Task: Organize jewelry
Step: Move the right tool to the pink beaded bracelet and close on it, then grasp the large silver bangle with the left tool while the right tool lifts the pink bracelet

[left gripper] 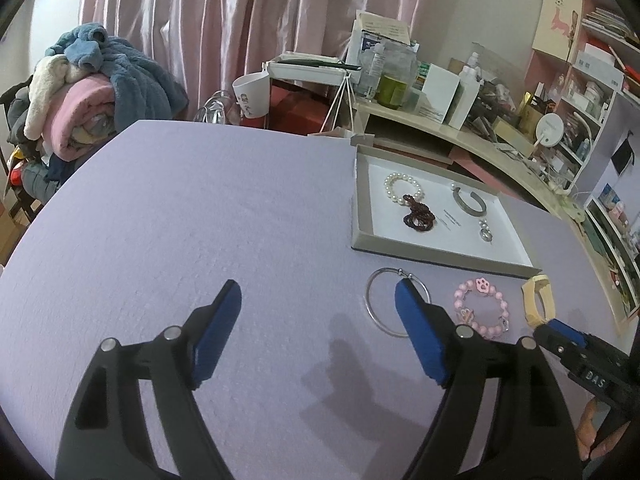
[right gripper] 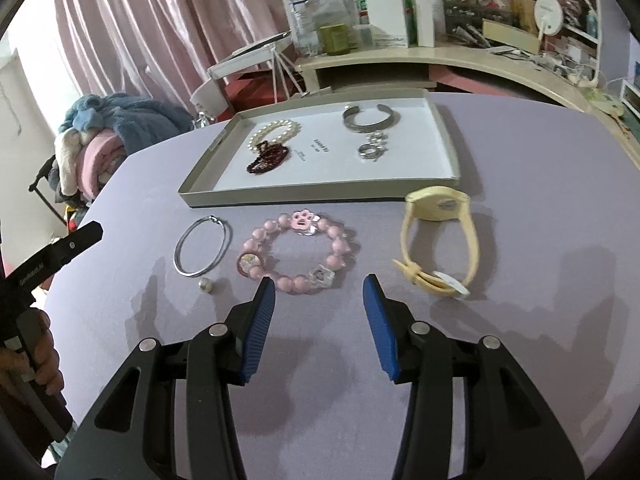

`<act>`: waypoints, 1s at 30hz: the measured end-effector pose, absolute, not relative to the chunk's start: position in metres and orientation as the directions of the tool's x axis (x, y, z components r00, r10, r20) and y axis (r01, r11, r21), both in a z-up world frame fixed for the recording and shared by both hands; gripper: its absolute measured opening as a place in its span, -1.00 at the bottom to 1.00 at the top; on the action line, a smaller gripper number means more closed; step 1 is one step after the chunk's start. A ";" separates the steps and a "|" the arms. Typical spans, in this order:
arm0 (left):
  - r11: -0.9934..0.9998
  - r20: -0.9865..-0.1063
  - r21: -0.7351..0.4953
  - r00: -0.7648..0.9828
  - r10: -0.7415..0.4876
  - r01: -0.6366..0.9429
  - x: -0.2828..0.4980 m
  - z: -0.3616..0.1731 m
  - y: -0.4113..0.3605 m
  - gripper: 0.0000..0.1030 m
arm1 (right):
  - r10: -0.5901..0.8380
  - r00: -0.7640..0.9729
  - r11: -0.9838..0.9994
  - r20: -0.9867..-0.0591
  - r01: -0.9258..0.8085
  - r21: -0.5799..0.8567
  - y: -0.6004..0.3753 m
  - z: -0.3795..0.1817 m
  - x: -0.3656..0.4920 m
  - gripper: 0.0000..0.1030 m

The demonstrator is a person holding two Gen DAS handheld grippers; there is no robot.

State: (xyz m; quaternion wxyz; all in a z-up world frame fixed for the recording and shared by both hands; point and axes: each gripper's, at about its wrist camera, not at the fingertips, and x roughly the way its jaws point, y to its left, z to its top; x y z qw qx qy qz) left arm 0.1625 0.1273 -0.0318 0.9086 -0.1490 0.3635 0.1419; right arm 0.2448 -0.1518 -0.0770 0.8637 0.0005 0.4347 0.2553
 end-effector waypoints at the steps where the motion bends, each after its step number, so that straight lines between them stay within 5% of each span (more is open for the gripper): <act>1: 0.916 -0.704 -0.167 0.695 0.149 -0.366 0.162 -0.032 0.127 0.54 | 0.441 0.486 0.868 -0.755 -0.446 0.219 -0.147 -0.078 0.248 -0.14; 13: 0.916 -0.714 -0.159 0.684 0.151 -0.369 0.157 -0.034 0.127 0.54 | 0.243 0.467 0.898 -0.850 -0.439 0.015 -0.093 -0.109 0.300 -0.23; 15: 0.916 -0.717 -0.160 0.681 0.148 -0.367 0.158 -0.035 0.128 0.54 | 0.242 0.475 0.894 -0.846 -0.448 0.005 -0.094 -0.109 0.296 -0.48; 16: 0.916 -0.718 -0.163 0.681 0.144 -0.366 0.158 -0.036 0.128 0.54 | 0.252 0.467 0.889 -0.848 -0.458 0.012 -0.094 -0.110 0.294 -0.73; 21: 0.933 -0.732 -0.169 0.675 0.097 -0.317 0.169 -0.043 0.117 0.54 | 0.317 0.432 0.876 -0.844 -0.475 0.085 -0.107 -0.107 0.280 -0.74; 30: 0.956 -0.758 -0.175 0.652 0.022 -0.237 0.184 -0.061 0.090 0.54 | 0.531 0.473 0.818 -0.703 -0.502 0.280 -0.148 -0.051 0.247 -0.74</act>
